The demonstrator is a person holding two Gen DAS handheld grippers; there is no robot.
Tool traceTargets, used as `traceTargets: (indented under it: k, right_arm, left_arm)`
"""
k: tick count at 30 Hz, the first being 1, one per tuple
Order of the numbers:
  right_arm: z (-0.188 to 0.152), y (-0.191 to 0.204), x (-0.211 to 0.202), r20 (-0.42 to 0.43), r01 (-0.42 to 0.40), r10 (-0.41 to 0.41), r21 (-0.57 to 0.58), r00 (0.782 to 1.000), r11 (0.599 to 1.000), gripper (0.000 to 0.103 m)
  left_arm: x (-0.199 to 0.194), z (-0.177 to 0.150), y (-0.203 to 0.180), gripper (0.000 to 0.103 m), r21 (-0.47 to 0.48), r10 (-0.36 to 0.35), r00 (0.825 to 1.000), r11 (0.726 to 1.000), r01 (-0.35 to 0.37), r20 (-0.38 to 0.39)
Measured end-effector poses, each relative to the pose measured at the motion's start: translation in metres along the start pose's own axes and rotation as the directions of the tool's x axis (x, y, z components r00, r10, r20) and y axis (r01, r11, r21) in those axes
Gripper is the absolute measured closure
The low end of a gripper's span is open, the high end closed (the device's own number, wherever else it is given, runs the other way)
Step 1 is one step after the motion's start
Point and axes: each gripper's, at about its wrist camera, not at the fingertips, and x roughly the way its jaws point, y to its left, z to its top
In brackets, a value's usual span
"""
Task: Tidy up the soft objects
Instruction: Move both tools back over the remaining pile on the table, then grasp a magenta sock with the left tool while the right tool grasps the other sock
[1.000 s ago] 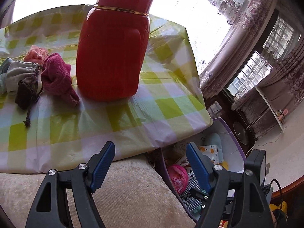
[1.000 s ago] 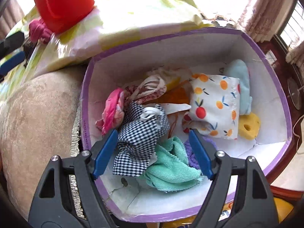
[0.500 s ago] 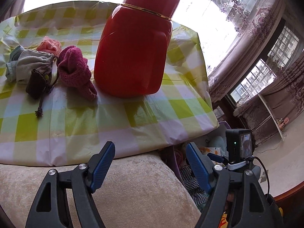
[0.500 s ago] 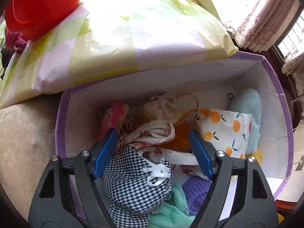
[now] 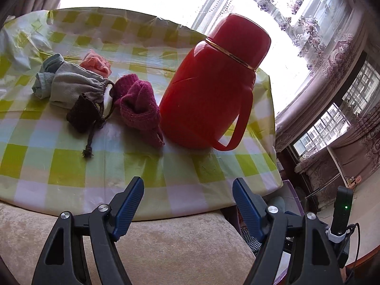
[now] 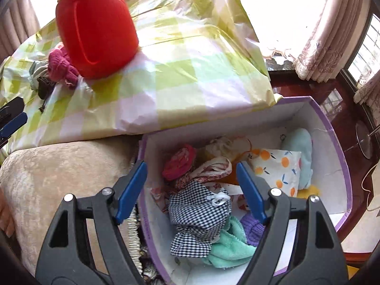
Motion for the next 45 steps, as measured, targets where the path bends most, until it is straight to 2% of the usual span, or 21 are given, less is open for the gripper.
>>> traceTargets:
  k: [5, 11, 20, 26, 30, 37, 41, 45]
  right_arm:
    - [0.009, 0.048, -0.013, 0.072, -0.067, 0.072, -0.073, 0.995, 0.995, 0.023]
    - [0.022, 0.107, -0.007, 0.119, -0.137, 0.156, -0.154, 0.981, 0.979, 0.023]
    - [0.05, 0.182, 0.008, 0.186, -0.124, 0.178, -0.268, 0.966, 0.955, 0.023]
    - [0.067, 0.214, 0.026, 0.224, -0.074, 0.143, -0.291, 0.964, 0.954, 0.023]
    - [0.077, 0.236, 0.038, 0.239, -0.032, 0.111, -0.314, 0.965, 0.949, 0.023]
    - [0.089, 0.263, 0.062, 0.257, 0.085, 0.005, -0.338, 0.966, 0.937, 0.023]
    - [0.093, 0.278, 0.072, 0.288, 0.17, -0.064, -0.361, 0.955, 0.917, 0.023]
    - [0.096, 0.288, 0.087, 0.288, 0.224, -0.117, -0.376, 0.95, 0.899, 0.023]
  left_arm:
    - [-0.011, 0.019, 0.031, 0.026, -0.038, 0.017, 0.998, 0.999, -0.015, 0.066]
    - [-0.017, 0.041, 0.068, 0.034, -0.09, 0.031, 0.995, 0.996, -0.022, 0.1]
    - [-0.013, 0.076, 0.112, 0.041, -0.125, 0.038, 0.99, 0.992, -0.02, 0.139]
    - [0.013, 0.111, 0.113, 0.041, -0.047, -0.041, 0.994, 0.998, 0.046, 0.098]
    - [0.038, 0.135, 0.109, 0.041, 0.017, -0.065, 0.996, 0.998, 0.064, 0.057]
    - [0.084, 0.162, 0.097, 0.041, 0.138, -0.113, 0.992, 0.983, 0.119, -0.055]
    - [0.107, 0.168, 0.093, 0.041, 0.175, -0.12, 0.985, 0.975, 0.14, -0.122]
    - [0.124, 0.171, 0.09, 0.044, 0.212, -0.084, 0.984, 0.97, 0.117, -0.159]
